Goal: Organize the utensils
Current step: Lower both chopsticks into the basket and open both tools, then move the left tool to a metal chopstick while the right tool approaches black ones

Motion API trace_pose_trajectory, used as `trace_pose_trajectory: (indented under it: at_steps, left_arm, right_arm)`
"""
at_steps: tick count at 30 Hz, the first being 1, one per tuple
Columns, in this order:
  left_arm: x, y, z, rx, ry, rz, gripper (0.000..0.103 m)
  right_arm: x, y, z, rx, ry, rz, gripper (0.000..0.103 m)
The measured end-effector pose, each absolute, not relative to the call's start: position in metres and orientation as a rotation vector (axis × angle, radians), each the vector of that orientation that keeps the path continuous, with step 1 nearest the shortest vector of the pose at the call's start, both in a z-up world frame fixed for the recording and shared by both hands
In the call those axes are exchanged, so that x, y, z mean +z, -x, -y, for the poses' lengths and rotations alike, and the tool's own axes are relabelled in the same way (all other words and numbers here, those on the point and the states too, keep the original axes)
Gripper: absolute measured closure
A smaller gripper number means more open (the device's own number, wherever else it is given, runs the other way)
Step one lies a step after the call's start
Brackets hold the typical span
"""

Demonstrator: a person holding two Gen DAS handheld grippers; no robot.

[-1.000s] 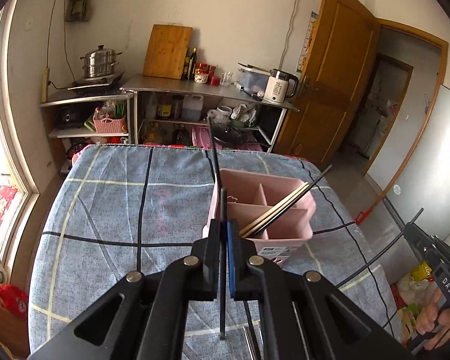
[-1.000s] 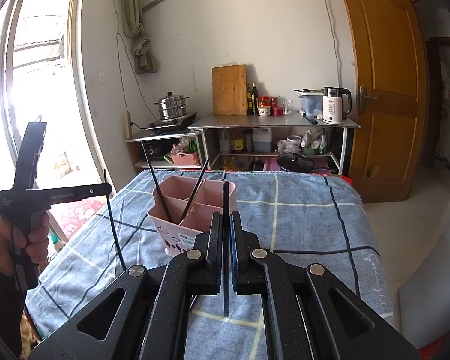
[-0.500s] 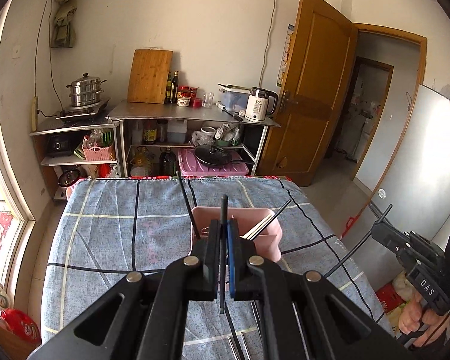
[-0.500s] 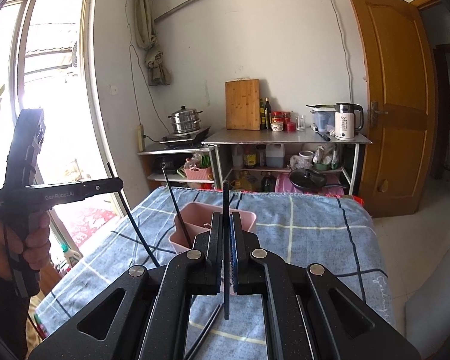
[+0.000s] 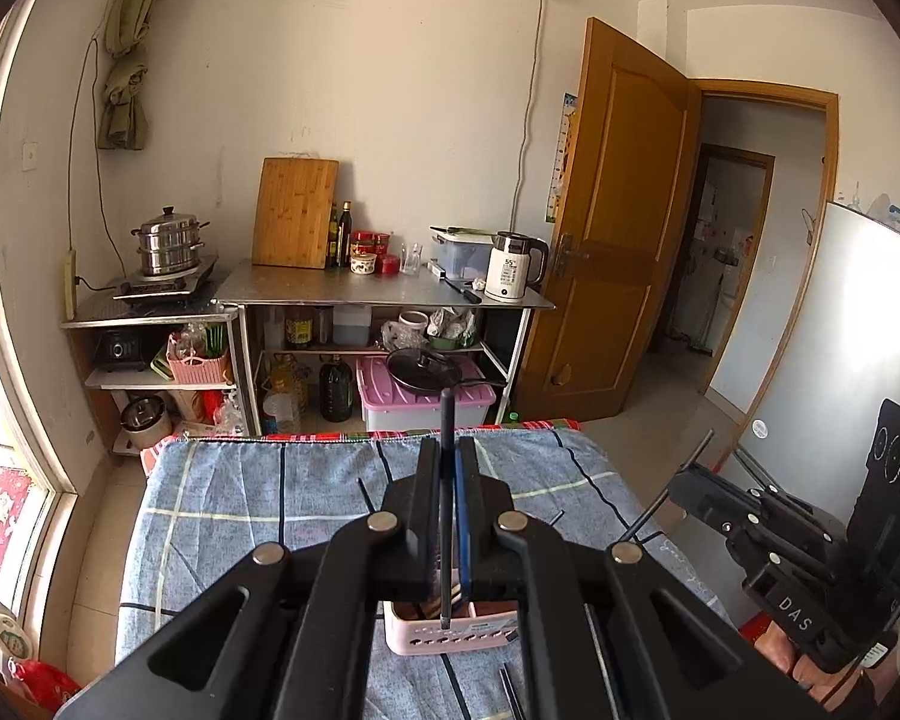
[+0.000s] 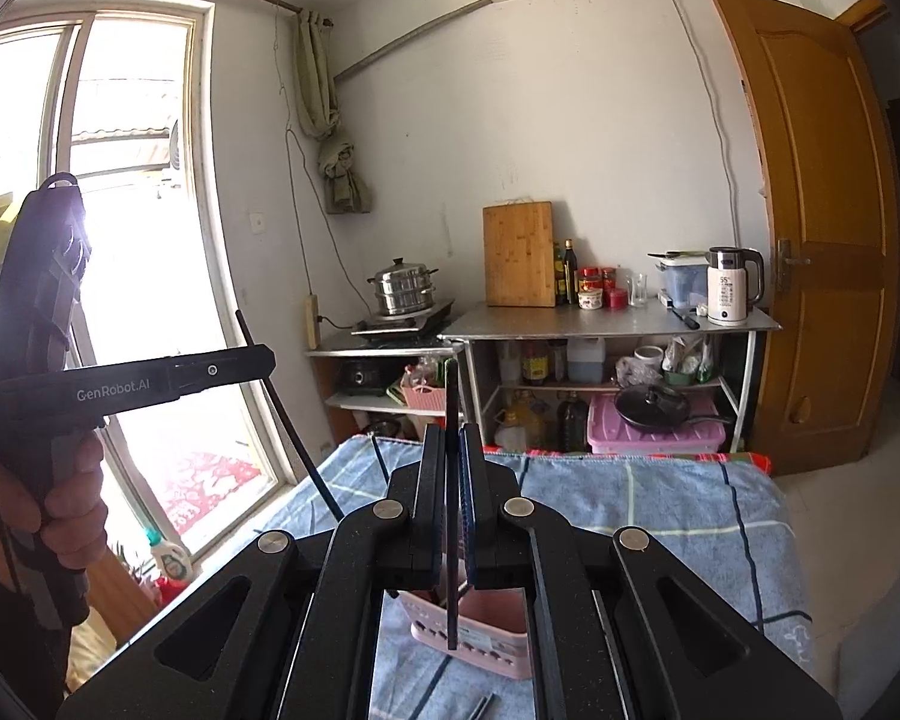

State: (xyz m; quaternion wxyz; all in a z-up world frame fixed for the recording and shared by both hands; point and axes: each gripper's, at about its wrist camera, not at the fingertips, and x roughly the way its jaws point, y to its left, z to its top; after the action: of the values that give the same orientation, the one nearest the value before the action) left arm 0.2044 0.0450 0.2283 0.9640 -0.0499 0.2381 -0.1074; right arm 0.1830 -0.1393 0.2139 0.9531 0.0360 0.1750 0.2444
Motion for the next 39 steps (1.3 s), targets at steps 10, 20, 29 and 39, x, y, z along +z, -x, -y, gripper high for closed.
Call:
trace_pose_trajectory:
  at_steps: [10, 20, 29, 39]
  left_arm:
    - [0.213, -0.238, -0.05, -0.222, 0.096, -0.494, 0.098]
    - [0.177, -0.262, -0.059, -0.233, 0.131, -0.567, 0.098]
    - [0.147, -0.271, -0.06, -0.219, 0.141, -0.65, 0.098]
    - [0.141, -0.261, -0.066, -0.203, 0.138, -0.645, 0.085]
  right_arm:
    - [0.207, -0.214, 0.124, 0.502, -0.104, -0.328, 0.099]
    - [0.178, -0.237, 0.116, 0.493, -0.105, -0.386, 0.099]
    - [0.154, -0.242, 0.114, 0.484, -0.082, -0.462, 0.099]
    - [0.152, -0.235, 0.122, 0.461, -0.064, -0.485, 0.087]
